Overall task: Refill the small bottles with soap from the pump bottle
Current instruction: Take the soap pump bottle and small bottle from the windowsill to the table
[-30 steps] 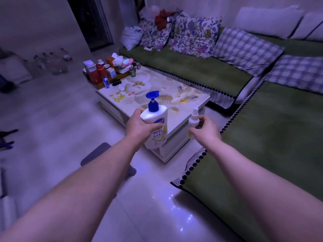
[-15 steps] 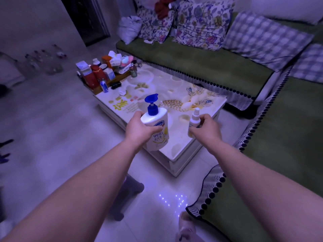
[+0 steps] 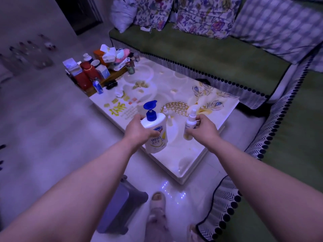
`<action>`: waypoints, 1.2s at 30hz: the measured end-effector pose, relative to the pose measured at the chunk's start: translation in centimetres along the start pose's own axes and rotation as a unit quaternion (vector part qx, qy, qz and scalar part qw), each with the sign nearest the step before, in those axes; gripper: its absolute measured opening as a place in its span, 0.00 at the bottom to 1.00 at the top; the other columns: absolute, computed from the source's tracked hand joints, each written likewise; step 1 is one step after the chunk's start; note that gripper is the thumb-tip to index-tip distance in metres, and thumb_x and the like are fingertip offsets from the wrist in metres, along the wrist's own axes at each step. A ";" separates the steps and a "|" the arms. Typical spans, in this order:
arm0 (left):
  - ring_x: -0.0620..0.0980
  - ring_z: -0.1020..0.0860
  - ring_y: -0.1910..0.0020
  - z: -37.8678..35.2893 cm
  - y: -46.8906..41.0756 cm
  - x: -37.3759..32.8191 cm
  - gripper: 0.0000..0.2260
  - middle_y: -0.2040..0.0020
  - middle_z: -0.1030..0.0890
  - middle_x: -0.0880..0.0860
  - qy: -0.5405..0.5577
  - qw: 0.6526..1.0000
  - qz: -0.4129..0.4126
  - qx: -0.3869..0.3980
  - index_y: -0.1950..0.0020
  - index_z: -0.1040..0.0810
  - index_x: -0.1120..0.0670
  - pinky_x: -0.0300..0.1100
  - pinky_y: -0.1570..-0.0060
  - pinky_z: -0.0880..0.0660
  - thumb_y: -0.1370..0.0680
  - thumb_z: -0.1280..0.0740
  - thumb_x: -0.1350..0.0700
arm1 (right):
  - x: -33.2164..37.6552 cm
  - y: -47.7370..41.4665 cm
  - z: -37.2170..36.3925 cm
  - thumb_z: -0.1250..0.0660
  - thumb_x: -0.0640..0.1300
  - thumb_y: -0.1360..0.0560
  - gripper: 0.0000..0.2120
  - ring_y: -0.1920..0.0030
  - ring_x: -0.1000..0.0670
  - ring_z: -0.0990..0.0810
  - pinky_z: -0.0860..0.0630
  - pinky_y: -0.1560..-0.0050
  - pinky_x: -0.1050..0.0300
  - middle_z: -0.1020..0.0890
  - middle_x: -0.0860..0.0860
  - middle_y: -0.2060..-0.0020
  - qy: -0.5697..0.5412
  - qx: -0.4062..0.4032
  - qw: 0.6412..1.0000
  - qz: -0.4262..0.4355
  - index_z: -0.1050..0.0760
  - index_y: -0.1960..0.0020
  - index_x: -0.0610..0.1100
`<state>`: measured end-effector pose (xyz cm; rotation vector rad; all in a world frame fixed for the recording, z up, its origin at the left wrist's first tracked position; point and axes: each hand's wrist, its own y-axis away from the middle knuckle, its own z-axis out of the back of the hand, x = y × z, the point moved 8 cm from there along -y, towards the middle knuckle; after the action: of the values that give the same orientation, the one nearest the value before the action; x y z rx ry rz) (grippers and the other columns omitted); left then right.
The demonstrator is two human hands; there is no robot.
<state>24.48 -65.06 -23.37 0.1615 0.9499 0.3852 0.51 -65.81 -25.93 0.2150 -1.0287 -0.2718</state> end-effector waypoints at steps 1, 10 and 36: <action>0.53 0.22 0.49 0.0 -1.5 0.1 0.30 0.45 0.22 0.51 -0.004 1.000 -0.003 0.008 0.41 0.29 0.50 0.52 0.47 0.22 0.39 0.21 0.57 | 0.2 -1.0 -0.5 0.31 0.47 0.27 0.14 0.49 0.45 0.20 0.23 0.47 0.48 0.21 0.53 0.55 -0.002 -0.009 1.000 -0.004 0.28 0.43 0.47; 0.51 0.22 0.50 2.4 -15.4 -2.0 0.29 0.47 0.23 0.49 -0.079 0.991 -0.058 0.088 0.42 0.28 0.50 0.48 0.50 0.22 0.39 0.22 0.58 | 4.2 -9.0 -4.8 0.33 0.48 0.25 0.12 0.49 0.44 0.21 0.28 0.54 0.53 0.22 0.51 0.54 0.000 -0.082 0.995 -0.052 0.27 0.44 0.45; 0.52 0.22 0.49 1.3 -31.1 -1.1 0.30 0.47 0.22 0.48 -0.139 0.965 -0.098 0.197 0.41 0.30 0.47 0.50 0.48 0.23 0.40 0.23 0.55 | 5.8 -18.9 -11.1 0.37 0.52 0.22 0.08 0.49 0.42 0.21 0.32 0.57 0.55 0.19 0.47 0.52 0.016 -0.169 0.978 -0.125 0.31 0.50 0.47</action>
<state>32.74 -94.06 -31.21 0.4690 0.7459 -0.0162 10.60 -85.03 -32.49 0.0396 -0.9066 -0.6636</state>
